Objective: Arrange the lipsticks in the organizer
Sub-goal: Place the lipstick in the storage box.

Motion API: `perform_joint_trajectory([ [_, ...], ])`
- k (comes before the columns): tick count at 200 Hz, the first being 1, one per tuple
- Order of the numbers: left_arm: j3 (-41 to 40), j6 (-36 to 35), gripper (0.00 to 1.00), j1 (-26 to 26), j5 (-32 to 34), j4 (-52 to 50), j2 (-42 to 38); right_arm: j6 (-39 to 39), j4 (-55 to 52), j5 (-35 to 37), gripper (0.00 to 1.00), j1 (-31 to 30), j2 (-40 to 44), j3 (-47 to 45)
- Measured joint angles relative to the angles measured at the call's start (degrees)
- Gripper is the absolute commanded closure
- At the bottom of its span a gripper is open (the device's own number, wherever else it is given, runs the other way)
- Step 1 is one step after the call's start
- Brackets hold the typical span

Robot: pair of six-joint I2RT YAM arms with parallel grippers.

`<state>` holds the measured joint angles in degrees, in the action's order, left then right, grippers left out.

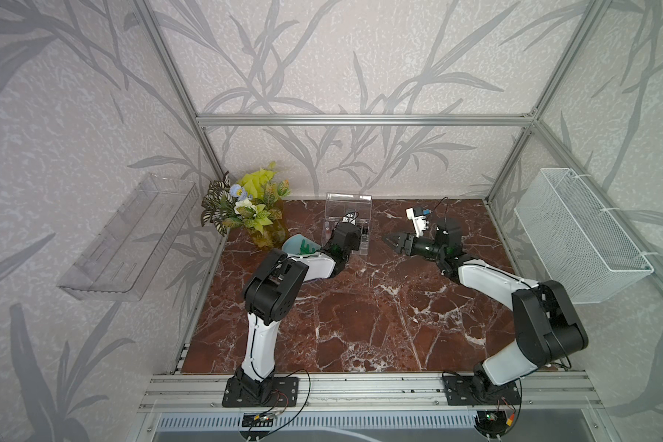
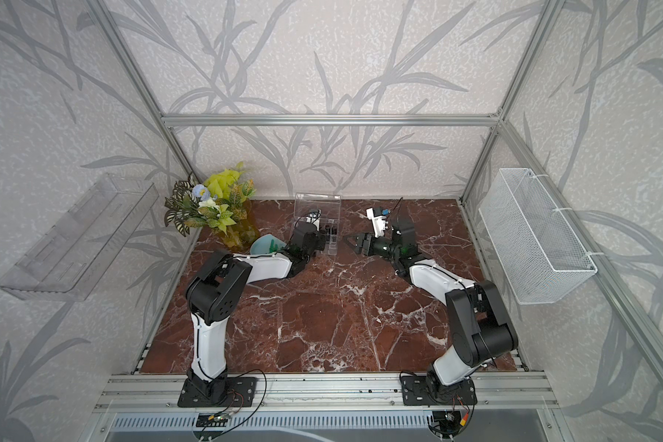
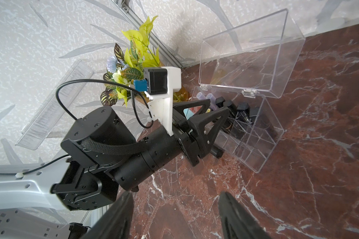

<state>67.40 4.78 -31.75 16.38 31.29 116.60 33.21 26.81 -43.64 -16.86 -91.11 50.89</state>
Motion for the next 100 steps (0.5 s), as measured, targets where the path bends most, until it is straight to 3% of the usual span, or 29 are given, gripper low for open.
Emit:
perform_joint_trajectory([
  [24, -5.84, 0.50, 0.41, 0.00, -0.59, 1.73, -5.11, 0.02, -0.17, -2.34, 0.31, -0.20, -1.92, 1.40],
  [58, -20.17, 2.49, 0.40, 0.04, 0.17, 6.97, -22.93, -4.13, -6.71, -2.99, 0.27, -3.17, -3.78, 5.64],
  [100, -34.27, 7.08, 0.41, 3.65, 1.66, 14.16, -41.09, -17.46, -21.22, 5.35, 0.17, -13.44, -3.85, 13.42],
])
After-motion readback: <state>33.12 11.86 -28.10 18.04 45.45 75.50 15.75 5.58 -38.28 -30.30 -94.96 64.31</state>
